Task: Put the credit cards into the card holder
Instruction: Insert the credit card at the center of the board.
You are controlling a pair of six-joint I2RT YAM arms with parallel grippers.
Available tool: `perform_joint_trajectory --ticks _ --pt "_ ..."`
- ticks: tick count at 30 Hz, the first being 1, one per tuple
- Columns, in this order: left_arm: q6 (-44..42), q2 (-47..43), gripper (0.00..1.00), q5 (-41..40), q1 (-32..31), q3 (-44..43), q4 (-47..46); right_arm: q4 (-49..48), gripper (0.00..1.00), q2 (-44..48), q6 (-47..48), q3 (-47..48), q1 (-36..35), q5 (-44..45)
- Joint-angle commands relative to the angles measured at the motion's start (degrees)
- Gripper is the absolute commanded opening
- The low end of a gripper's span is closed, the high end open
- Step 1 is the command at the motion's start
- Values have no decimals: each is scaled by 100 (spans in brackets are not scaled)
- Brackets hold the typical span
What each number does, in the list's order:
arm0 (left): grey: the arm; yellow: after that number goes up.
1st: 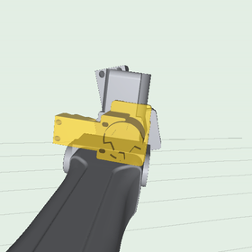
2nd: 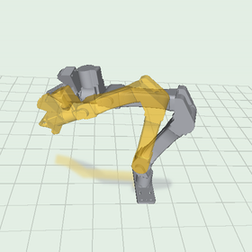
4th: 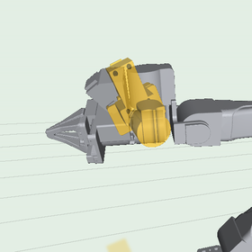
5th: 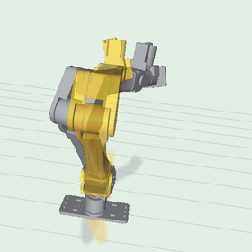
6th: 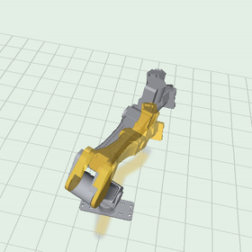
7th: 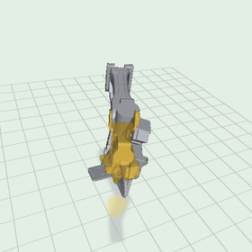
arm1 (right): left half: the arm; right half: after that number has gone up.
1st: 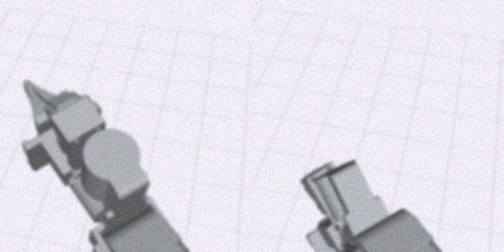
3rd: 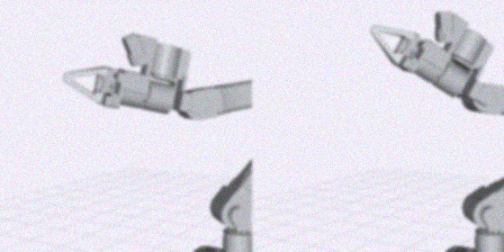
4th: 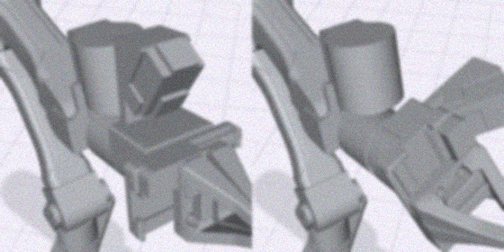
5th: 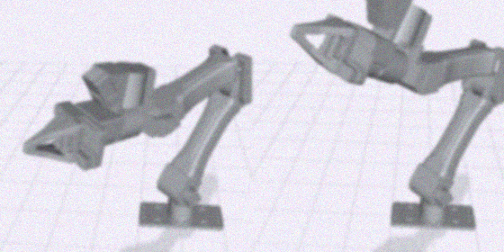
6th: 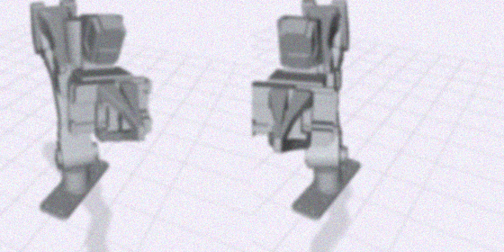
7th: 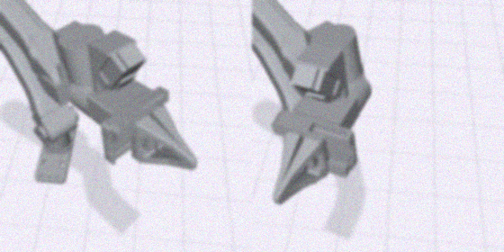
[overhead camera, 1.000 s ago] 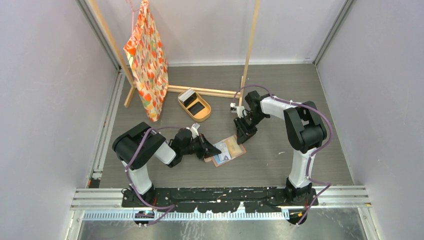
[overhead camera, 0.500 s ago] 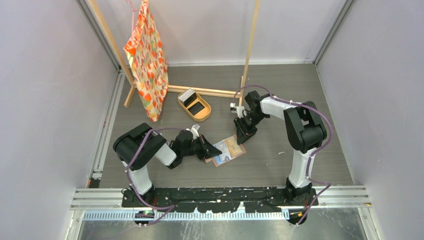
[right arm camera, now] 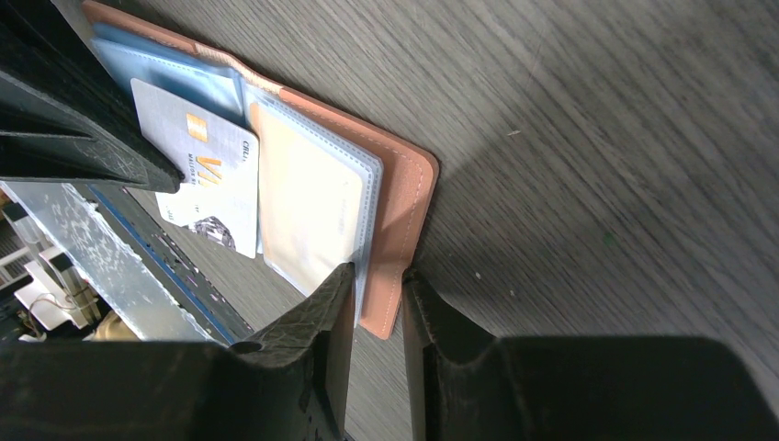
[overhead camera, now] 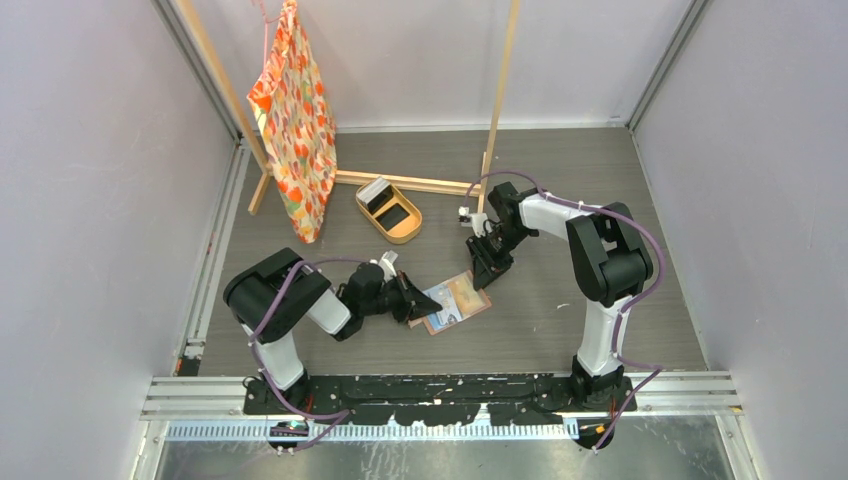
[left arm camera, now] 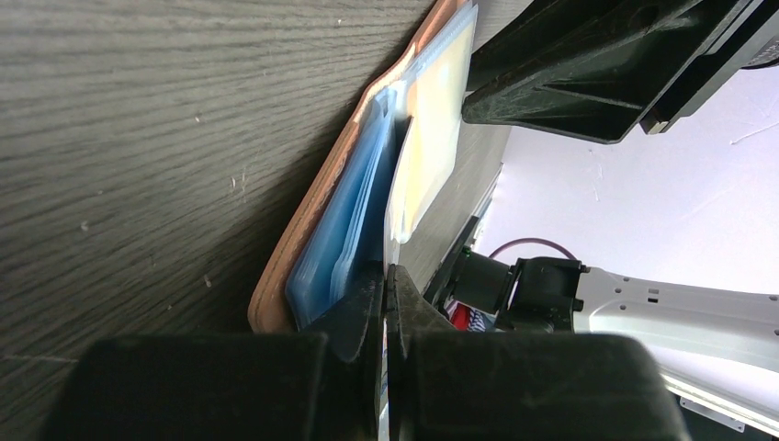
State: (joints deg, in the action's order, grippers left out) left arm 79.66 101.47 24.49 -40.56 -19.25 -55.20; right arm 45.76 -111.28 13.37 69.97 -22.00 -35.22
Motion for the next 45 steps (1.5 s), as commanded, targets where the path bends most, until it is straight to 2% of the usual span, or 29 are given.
perform_joint_trajectory --ticks 1,25,33,45 --pt "15 -156 0 -112 -42 169 -26 68 30 24 76 176 -28 5" --pt "160 332 0 -321 -50 -76 -276 83 30 43 78 181 -74 -2" --pt "73 82 0 -656 -70 -35 -41 83 30 76 78 183 -69 -11" --pt "17 -89 0 -1362 -419 -75 232 87 30 116 78 174 -73 -53"
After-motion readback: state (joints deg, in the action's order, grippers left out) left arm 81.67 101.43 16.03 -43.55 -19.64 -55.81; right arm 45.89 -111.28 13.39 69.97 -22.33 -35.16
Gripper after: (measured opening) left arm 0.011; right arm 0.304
